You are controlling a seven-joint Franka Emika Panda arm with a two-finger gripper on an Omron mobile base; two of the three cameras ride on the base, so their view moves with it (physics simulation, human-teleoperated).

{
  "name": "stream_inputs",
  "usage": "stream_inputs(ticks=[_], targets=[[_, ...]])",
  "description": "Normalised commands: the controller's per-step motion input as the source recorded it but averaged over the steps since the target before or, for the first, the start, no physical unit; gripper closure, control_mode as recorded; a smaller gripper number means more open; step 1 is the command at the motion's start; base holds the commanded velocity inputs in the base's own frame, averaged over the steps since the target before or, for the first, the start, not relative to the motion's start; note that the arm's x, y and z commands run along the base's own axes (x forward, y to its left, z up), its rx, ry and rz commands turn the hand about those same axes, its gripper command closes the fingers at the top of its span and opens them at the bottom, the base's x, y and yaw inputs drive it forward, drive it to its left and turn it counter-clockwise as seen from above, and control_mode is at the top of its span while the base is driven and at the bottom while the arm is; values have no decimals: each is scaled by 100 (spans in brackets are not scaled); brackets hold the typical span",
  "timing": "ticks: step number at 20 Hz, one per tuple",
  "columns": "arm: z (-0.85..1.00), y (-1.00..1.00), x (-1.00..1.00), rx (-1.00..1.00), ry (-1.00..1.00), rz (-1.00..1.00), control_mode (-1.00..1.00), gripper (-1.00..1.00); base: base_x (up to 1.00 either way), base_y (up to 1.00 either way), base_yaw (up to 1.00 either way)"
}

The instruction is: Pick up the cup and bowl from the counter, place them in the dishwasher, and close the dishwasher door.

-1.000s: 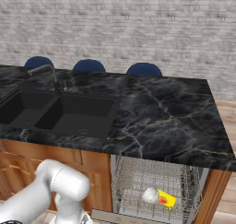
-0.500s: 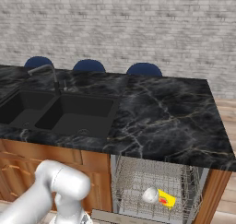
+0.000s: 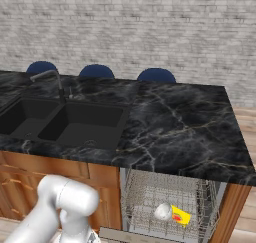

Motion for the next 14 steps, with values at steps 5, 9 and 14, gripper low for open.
stream_inputs(ticks=[5,9,14], targets=[[-7,-22,11,11,-1,-4,-100,-100,0,0,0],[-49,-28,2,0,-2,0,-100,-100,0,0,0],[-51,-32,7,0,-2,0,-100,-100,0,0,0]])
